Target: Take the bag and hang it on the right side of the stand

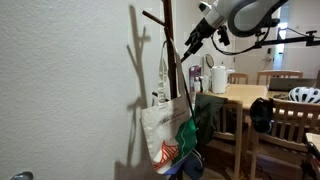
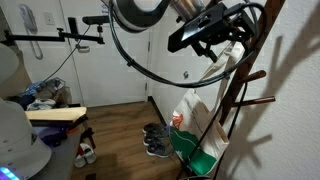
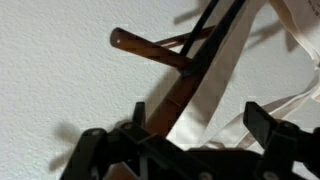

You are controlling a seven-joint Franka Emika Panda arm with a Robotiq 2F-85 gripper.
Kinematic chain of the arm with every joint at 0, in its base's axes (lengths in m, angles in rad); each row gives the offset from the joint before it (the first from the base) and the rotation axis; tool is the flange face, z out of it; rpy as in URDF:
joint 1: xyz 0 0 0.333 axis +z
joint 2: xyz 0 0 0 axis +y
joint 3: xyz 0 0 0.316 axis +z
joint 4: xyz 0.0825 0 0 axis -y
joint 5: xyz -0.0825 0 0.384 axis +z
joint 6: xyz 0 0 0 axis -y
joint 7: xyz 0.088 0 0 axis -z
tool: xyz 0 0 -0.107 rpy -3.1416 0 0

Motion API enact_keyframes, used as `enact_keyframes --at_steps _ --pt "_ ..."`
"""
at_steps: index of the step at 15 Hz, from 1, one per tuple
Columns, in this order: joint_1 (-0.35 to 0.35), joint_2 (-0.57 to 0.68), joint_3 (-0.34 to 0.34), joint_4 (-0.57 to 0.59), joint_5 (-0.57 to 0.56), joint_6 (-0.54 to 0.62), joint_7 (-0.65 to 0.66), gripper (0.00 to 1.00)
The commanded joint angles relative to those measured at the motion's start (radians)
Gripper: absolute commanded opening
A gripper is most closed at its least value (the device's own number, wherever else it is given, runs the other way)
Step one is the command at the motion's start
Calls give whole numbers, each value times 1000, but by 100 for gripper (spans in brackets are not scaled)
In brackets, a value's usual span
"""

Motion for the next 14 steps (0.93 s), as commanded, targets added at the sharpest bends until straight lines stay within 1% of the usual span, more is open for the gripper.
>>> enact_keyframes --at_steps 1,2,3,4,5,6,7,8,9,14 --pt "276 -74 -146 -98 279 -4 -221 100" --pt "359 -111 -195 -92 362 -72 -287 100" --pt "442 -149 -259 -83 432 -136 -356 100" --pt "519 -168 -346 -57 445 -194 -393 100" --pt "518 -182 -362 -36 453 -244 -419 100" --pt "491 -186 -366 -15 419 -287 -408 100" --pt "489 -191 -391 3 408 -316 -411 100" --pt "493 -158 -360 -19 408 -250 -362 100" --pt "447 -161 -329 -10 461 -270 -403 100" --pt "452 -153 -318 -18 461 -269 -402 100"
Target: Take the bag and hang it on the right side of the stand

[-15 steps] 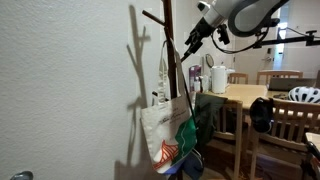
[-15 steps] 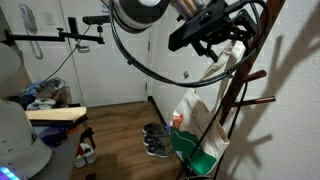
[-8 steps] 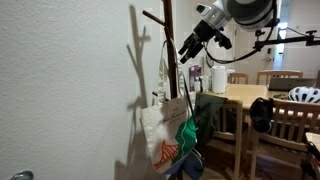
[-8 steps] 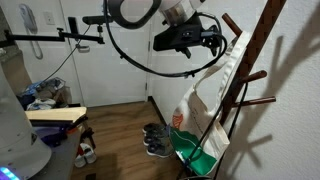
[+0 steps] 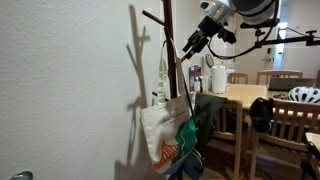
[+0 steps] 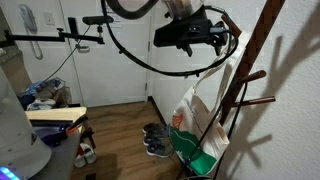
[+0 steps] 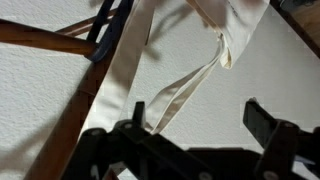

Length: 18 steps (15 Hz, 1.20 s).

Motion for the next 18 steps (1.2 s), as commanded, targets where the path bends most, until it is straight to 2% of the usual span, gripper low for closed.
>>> enact_keyframes --at_steps 1,2,4,6,8,17,18 --pt "-45 12 48 -4 55 17 -37 100" --pt "-9 21 5 -10 9 87 4 100" --pt "18 77 -22 -26 39 217 2 100" --pt "65 118 -68 -28 56 288 -11 100" --pt "134 158 -130 -25 76 330 -24 100" --pt "279 230 -297 43 46 363 -29 100" --pt "303 229 -320 43 51 374 -31 75"
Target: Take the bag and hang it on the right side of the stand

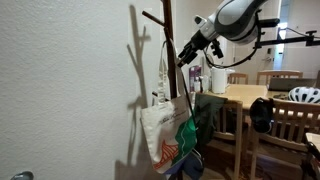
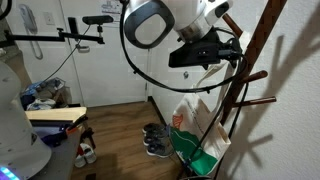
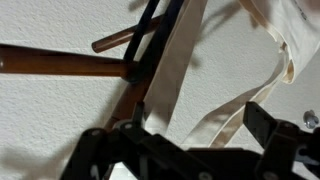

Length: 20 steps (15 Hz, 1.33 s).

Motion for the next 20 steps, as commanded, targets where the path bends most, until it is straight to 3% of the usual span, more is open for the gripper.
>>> enact_keyframes --at_steps 1,11,13,14,20 --pt "71 35 -73 20 14 52 -30 74" --pt "219 26 -224 14 -3 75 -21 7" --pt "230 30 -239 15 -4 75 -17 47" --pt "231 35 -242 16 -5 85 -15 48" --pt "267 93 -258 -1 1 178 2 85"
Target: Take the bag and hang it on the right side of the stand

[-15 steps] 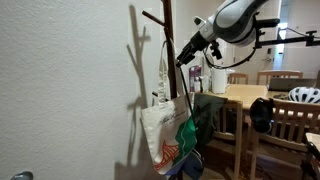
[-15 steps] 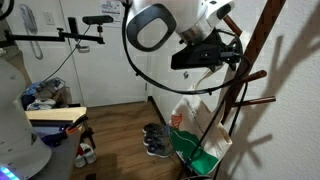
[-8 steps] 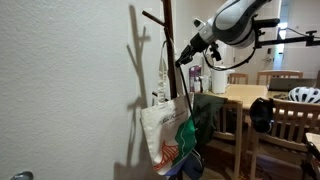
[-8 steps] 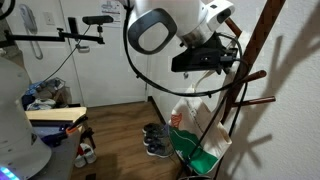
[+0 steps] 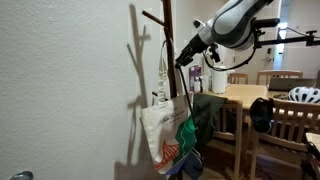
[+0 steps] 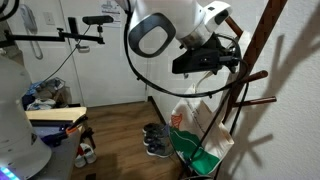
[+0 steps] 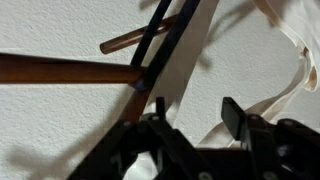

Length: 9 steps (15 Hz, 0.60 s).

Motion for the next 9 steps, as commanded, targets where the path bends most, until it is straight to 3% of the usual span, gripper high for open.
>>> enact_keyframes --at_steps 1,2,9 --pt "31 51 -22 -6 2 75 1 91" --pt "31 61 -27 -1 0 75 0 98" --pt "23 89 -25 8 11 121 12 100"
